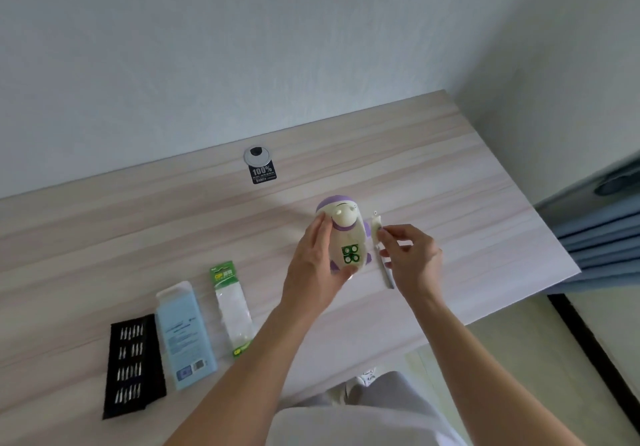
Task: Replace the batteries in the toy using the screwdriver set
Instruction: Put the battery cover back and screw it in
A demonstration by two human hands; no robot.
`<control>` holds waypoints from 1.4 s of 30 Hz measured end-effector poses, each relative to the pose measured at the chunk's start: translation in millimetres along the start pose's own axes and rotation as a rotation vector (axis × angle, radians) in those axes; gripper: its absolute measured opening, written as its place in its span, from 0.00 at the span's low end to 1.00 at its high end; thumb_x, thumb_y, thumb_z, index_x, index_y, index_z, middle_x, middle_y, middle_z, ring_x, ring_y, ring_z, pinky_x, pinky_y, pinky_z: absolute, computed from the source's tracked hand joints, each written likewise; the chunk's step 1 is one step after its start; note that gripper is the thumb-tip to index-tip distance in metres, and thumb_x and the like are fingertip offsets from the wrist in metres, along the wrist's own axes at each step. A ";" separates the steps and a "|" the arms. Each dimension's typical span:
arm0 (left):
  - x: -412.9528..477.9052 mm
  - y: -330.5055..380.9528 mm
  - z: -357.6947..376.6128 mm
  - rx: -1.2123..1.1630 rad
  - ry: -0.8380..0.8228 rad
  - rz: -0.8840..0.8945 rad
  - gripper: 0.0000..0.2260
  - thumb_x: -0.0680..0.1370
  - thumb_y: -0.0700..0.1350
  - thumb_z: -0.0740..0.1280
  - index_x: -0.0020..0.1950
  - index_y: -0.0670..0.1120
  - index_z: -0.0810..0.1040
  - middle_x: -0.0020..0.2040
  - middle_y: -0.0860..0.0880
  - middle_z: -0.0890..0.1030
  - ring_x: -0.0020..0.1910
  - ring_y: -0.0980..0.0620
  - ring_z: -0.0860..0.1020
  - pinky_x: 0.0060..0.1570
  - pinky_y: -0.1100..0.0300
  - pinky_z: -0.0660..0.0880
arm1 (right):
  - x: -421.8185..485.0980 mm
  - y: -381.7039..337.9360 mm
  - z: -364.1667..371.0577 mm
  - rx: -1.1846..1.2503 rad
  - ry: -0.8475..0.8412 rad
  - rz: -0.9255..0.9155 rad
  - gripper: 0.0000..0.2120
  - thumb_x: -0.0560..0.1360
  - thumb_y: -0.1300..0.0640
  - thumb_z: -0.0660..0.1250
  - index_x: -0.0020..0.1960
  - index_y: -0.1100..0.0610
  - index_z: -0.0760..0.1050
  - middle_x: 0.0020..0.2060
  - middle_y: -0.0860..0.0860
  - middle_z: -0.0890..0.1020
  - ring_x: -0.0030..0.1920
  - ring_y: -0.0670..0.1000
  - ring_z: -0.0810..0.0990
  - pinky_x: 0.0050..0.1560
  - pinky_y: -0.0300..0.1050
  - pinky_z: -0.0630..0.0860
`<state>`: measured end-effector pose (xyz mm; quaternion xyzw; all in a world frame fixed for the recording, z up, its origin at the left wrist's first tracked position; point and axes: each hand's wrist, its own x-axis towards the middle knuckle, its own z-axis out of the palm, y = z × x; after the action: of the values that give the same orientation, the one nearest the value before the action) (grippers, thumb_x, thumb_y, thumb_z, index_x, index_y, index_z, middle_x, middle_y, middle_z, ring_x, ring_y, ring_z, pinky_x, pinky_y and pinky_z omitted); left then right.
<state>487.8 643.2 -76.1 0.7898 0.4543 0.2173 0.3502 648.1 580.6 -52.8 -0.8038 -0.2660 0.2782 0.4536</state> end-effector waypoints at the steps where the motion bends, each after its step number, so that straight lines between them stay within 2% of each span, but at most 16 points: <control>1: 1.5 -0.9 -0.7 0.000 -0.009 0.009 0.44 0.69 0.53 0.78 0.79 0.42 0.62 0.77 0.45 0.65 0.74 0.46 0.68 0.68 0.51 0.73 | -4.7 -3.2 2.0 0.010 0.008 -0.006 0.03 0.77 0.56 0.71 0.46 0.51 0.83 0.40 0.46 0.86 0.36 0.49 0.85 0.40 0.53 0.84; 8: 9.8 -4.2 -0.5 -0.019 -0.074 0.034 0.44 0.69 0.50 0.78 0.80 0.44 0.60 0.79 0.47 0.63 0.76 0.48 0.66 0.67 0.50 0.73 | -25.9 -10.8 6.6 0.039 0.035 0.010 0.03 0.76 0.54 0.72 0.47 0.51 0.85 0.39 0.43 0.86 0.37 0.48 0.85 0.39 0.49 0.83; 13: 11.0 -7.4 2.3 0.001 -0.084 0.039 0.45 0.69 0.47 0.79 0.80 0.45 0.59 0.79 0.49 0.62 0.76 0.49 0.65 0.69 0.53 0.70 | -35.1 -10.3 7.5 0.045 0.029 0.009 0.05 0.78 0.55 0.70 0.49 0.56 0.83 0.40 0.47 0.85 0.38 0.45 0.85 0.31 0.38 0.80; 17: 9.9 -9.9 2.0 0.000 -0.083 0.039 0.45 0.69 0.48 0.80 0.80 0.44 0.60 0.79 0.48 0.63 0.75 0.48 0.67 0.68 0.54 0.71 | -38.2 -5.9 9.2 0.093 0.035 0.045 0.04 0.78 0.56 0.69 0.48 0.56 0.82 0.40 0.49 0.84 0.38 0.46 0.85 0.31 0.40 0.80; 21: 9.5 -15.3 2.7 -0.016 -0.077 0.045 0.45 0.68 0.48 0.80 0.79 0.45 0.61 0.78 0.49 0.64 0.70 0.45 0.72 0.64 0.49 0.75 | -36.9 -3.4 6.4 0.154 0.092 0.114 0.04 0.77 0.56 0.71 0.46 0.54 0.84 0.39 0.50 0.85 0.37 0.49 0.86 0.31 0.42 0.79; 25: 9.0 -18.2 3.9 -0.029 -0.061 0.066 0.45 0.68 0.47 0.81 0.79 0.44 0.61 0.78 0.47 0.64 0.71 0.45 0.71 0.65 0.49 0.74 | -41.1 0.1 5.1 0.152 0.117 0.147 0.04 0.75 0.54 0.73 0.46 0.54 0.86 0.37 0.49 0.86 0.35 0.48 0.86 0.32 0.44 0.80; 29: 8.5 -22.9 7.7 -0.015 -0.071 0.106 0.47 0.67 0.52 0.81 0.79 0.41 0.61 0.78 0.45 0.64 0.68 0.41 0.73 0.63 0.46 0.75 | -49.4 1.3 11.0 0.089 0.123 0.132 0.04 0.75 0.52 0.73 0.46 0.52 0.86 0.37 0.46 0.86 0.34 0.46 0.86 0.34 0.46 0.82; 34: 7.8 -26.2 7.4 -0.034 -0.072 0.091 0.47 0.67 0.52 0.81 0.79 0.42 0.60 0.79 0.46 0.63 0.68 0.41 0.74 0.63 0.46 0.75 | -56.4 2.7 22.0 -0.010 0.151 0.071 0.04 0.74 0.49 0.73 0.46 0.48 0.85 0.34 0.40 0.85 0.33 0.43 0.85 0.41 0.53 0.84; 39: 7.1 -27.2 7.0 -0.050 -0.085 0.086 0.48 0.68 0.52 0.80 0.80 0.43 0.59 0.79 0.47 0.61 0.69 0.43 0.73 0.64 0.46 0.74 | -59.3 -0.8 29.3 -0.100 0.184 0.002 0.05 0.74 0.48 0.73 0.45 0.48 0.85 0.37 0.40 0.86 0.36 0.42 0.85 0.45 0.49 0.82; 42: 7.7 -26.8 6.6 -0.056 -0.084 0.081 0.47 0.68 0.51 0.80 0.80 0.43 0.59 0.79 0.47 0.61 0.72 0.44 0.71 0.66 0.47 0.73 | -62.6 -4.8 31.7 -0.151 0.191 -0.026 0.03 0.74 0.50 0.73 0.44 0.48 0.85 0.35 0.40 0.85 0.36 0.39 0.82 0.42 0.44 0.80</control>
<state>480.8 656.8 -100.4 0.8059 0.4004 0.2108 0.3818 581.4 558.6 -49.4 -0.8550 -0.2521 0.1736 0.4186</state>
